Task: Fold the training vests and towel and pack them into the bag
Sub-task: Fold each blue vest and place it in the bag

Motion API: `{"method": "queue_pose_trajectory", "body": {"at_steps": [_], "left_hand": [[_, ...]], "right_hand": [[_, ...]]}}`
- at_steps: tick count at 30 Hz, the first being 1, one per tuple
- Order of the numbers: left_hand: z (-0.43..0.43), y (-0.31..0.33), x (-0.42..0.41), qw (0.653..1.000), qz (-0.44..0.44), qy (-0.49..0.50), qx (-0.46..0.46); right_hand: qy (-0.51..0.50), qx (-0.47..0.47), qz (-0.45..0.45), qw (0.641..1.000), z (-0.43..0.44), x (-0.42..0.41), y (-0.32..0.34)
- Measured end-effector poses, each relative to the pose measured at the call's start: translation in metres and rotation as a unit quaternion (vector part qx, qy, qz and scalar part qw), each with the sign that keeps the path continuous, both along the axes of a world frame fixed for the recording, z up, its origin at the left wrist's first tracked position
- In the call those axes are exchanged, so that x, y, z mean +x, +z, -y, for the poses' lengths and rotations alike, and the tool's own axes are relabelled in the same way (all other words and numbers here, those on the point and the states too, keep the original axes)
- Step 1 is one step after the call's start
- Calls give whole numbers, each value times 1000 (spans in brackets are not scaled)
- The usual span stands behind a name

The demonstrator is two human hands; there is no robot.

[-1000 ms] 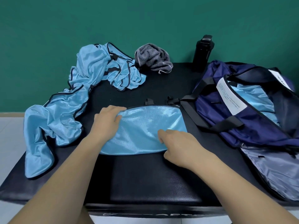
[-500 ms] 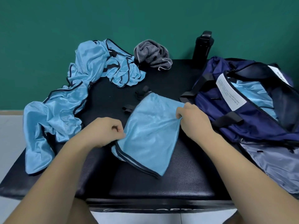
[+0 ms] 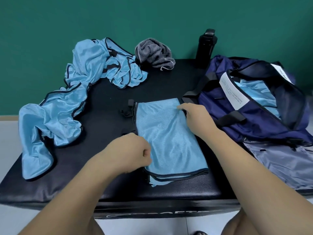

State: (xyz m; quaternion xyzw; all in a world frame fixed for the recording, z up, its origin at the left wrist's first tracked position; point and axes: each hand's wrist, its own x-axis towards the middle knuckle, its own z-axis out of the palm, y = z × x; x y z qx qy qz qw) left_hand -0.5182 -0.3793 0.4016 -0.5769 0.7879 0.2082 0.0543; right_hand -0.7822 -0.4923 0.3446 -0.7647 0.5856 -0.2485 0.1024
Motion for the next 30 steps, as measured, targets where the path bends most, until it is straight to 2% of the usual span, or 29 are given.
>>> {"method": "queue_pose_trajectory", "body": {"at_steps": [2,7,9,12,14,18,24,30], "left_hand": [[-9,4,-15,999,-4,-31,-30],[-26,4,-44,993,-19,-112,-15],[-29,1,-50,993,-4,-122,-4],[-34,-5,-55,991,21,-134,-2],[-35,-8,-58,989,37,-143,-18],[-36,-8,-62,986,64,-148,-46],[-51,-14,-67,969,133,-164,-127],[-50,-14,-54,969,101,-170,-151]], "right_hand": [[-6,13,-4,1000,-7,1,7],[42,42,-34,998,-39,0,35],[68,111,-69,989,-56,4,47],[105,233,-144,956,-78,18,60],[118,263,-176,941,-90,27,58],[109,231,-210,944,-111,30,46],[142,208,-189,949,-138,22,42],[139,188,-122,965,-143,20,36]]}}
